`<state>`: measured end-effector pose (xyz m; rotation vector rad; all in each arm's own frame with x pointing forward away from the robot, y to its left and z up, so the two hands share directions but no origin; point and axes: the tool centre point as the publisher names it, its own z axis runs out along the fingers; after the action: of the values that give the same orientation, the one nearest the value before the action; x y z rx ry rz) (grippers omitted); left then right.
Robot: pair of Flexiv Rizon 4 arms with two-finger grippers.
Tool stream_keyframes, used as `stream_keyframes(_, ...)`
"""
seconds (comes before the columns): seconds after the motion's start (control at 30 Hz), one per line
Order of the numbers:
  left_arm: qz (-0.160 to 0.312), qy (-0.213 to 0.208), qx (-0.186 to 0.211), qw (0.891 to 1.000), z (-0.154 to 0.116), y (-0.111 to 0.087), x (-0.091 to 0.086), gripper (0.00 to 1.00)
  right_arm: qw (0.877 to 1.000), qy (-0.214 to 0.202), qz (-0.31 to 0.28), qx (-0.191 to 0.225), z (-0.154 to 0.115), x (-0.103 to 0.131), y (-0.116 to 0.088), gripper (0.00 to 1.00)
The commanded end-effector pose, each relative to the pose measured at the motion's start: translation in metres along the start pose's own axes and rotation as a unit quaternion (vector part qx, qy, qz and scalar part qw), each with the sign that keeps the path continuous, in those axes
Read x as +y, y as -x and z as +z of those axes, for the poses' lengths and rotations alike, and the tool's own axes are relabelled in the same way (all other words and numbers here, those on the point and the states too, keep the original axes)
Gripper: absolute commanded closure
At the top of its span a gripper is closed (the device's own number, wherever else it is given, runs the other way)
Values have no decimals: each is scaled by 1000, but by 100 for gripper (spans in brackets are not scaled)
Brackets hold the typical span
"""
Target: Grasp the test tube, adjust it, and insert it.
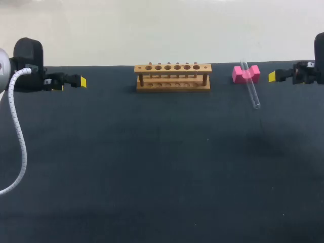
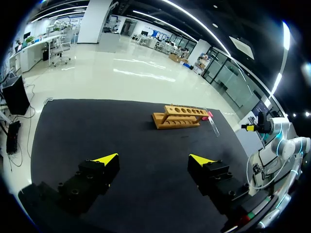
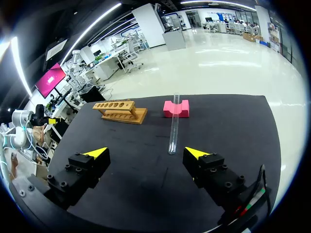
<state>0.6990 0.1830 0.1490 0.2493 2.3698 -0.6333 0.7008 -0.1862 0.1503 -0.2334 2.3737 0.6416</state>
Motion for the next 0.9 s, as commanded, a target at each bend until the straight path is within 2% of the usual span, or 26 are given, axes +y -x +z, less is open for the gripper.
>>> stream_keyframes(0.03, 33, -33, 3, 999, 3, 3, 2, 0, 1000, -2, 0, 0, 0, 1, 0, 0)
stream_keyframes(0.17, 93, -77, -3, 993, 6, 6, 5, 0, 1000, -2, 0, 0, 0, 1, 0, 0)
stream_keyframes(0.27, 142, -127, -7, 982, 7, 8, 8, 0, 1000, -2, 0, 0, 0, 1, 0, 0)
stream_keyframes(0.4, 206, -199, -5, 958, 11, 10, 14, 0, 1000, -2, 0, 0, 0, 1, 0, 0)
stream_keyframes(0.53, 262, -243, -6, 934, 20, 13, 19, 0, 1000, -2, 0, 0, 0, 1, 0, 0)
stream_keyframes(0.73, 318, -287, -26, 903, 41, 22, 29, 0, 1000, -2, 0, 0, 0, 1, 0, 0)
stream_keyframes(0.9, 356, -294, -47, 886, 64, 31, 31, 0, 1000, -2, 0, 0, 0, 1, 0, 0)
